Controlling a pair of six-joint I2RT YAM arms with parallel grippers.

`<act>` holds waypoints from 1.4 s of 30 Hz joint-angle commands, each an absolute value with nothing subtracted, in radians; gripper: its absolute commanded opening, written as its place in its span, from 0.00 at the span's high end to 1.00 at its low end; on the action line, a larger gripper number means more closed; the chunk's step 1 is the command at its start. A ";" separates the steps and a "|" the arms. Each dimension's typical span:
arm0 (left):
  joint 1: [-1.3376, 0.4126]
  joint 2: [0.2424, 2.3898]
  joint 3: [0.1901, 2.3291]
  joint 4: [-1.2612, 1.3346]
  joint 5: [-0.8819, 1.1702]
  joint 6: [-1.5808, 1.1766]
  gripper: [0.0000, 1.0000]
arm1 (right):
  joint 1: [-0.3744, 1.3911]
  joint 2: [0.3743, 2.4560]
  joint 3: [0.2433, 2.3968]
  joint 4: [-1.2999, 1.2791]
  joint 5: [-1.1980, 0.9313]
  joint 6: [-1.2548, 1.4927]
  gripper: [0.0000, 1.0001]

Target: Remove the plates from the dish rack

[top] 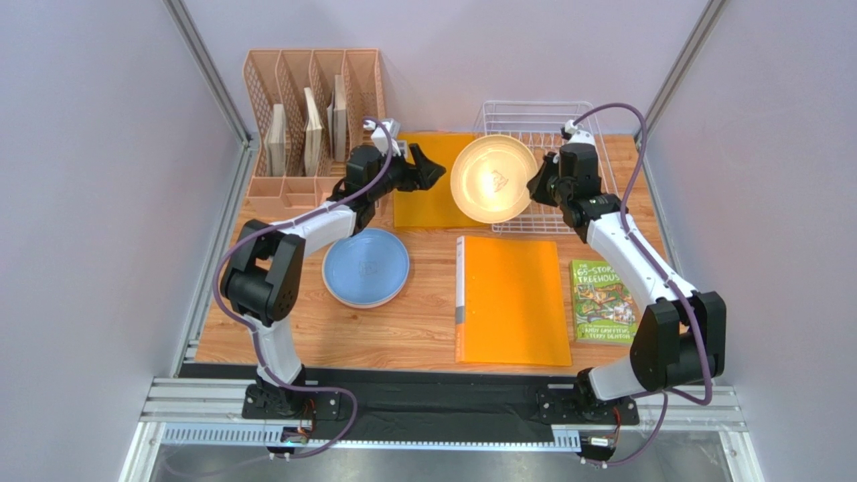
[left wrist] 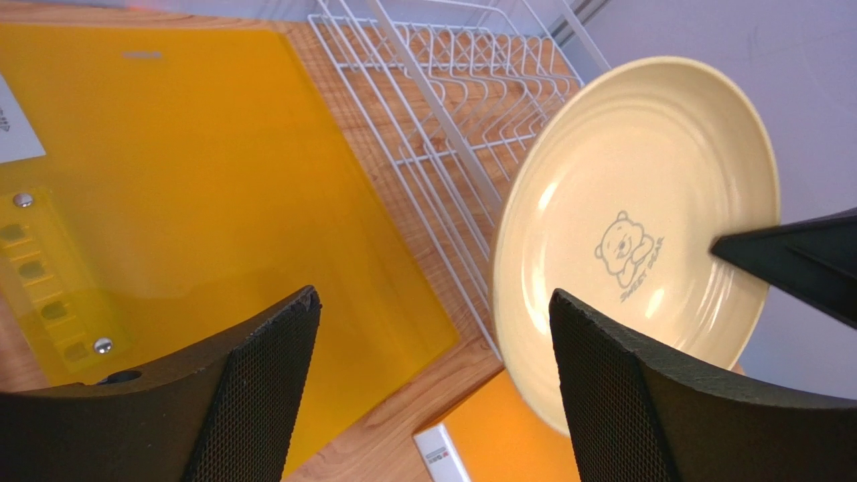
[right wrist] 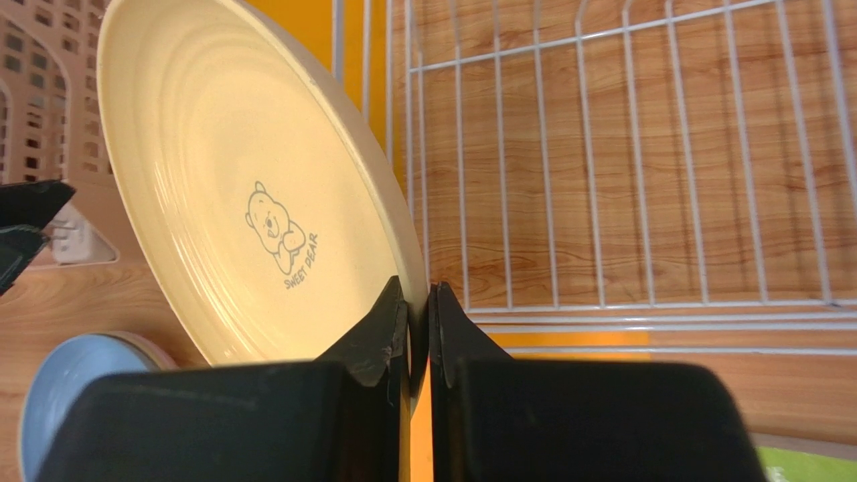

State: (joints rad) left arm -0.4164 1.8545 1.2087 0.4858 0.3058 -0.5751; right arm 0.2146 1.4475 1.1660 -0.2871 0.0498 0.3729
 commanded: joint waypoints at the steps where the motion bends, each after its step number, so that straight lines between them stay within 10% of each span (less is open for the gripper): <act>1: -0.416 1.856 1.204 0.591 0.341 -0.612 0.11 | 0.210 1.425 1.132 -0.161 -0.098 0.459 1.00; 10: -0.416 1.865 1.186 0.611 0.377 -0.638 0.23 | 0.210 1.453 1.118 -0.094 -0.215 0.514 1.00; 19: -0.416 1.844 1.149 0.552 0.394 -0.638 0.98 | 0.212 1.480 1.118 -0.057 -0.296 0.522 0.96; 25: -0.416 1.728 1.020 0.549 0.310 -0.621 1.00 | 0.212 1.464 1.127 -0.070 -0.269 0.493 0.21; 42: -0.414 1.054 0.677 -0.120 -0.397 -0.620 1.00 | 0.204 1.454 1.200 -0.212 -0.081 0.382 0.17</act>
